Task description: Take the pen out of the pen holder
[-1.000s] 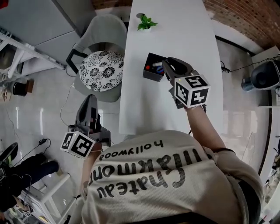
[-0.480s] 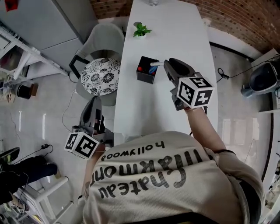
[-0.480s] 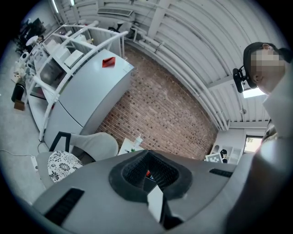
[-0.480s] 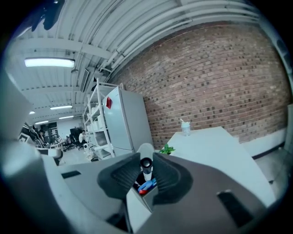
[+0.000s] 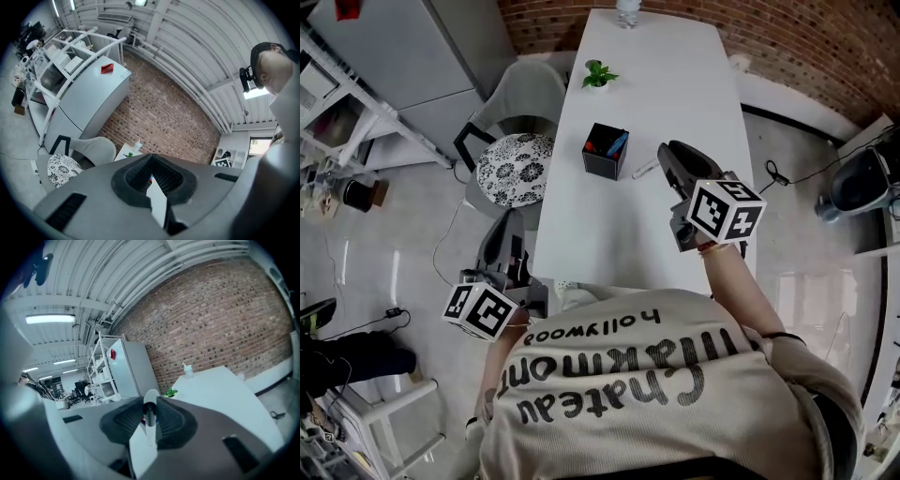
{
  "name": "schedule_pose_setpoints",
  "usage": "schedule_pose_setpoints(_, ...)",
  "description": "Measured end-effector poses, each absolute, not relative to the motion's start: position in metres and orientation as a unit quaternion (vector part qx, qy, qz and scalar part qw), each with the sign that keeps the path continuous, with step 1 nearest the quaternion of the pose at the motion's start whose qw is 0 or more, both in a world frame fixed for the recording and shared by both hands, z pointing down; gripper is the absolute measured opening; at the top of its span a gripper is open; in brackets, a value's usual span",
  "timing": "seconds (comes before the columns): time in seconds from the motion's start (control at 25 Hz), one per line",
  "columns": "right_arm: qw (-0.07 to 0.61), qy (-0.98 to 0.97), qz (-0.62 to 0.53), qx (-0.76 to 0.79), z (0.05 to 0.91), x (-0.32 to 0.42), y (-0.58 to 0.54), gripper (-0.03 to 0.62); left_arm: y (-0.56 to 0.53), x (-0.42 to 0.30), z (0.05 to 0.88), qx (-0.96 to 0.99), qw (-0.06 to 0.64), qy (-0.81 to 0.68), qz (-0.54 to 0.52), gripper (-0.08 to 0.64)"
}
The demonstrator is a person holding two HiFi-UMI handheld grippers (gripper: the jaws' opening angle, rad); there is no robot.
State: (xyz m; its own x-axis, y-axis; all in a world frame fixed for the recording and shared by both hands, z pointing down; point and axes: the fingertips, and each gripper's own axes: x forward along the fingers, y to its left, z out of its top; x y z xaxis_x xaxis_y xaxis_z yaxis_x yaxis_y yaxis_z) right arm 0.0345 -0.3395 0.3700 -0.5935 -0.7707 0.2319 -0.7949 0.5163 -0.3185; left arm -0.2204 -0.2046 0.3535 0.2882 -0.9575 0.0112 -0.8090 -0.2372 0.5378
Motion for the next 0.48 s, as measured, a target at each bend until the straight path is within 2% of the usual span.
schedule_pose_setpoints(0.48,0.096,-0.879,0.236,0.404,0.421,0.040,-0.272,0.087,-0.170,-0.179,0.393,0.745,0.246,-0.610,-0.115,0.002)
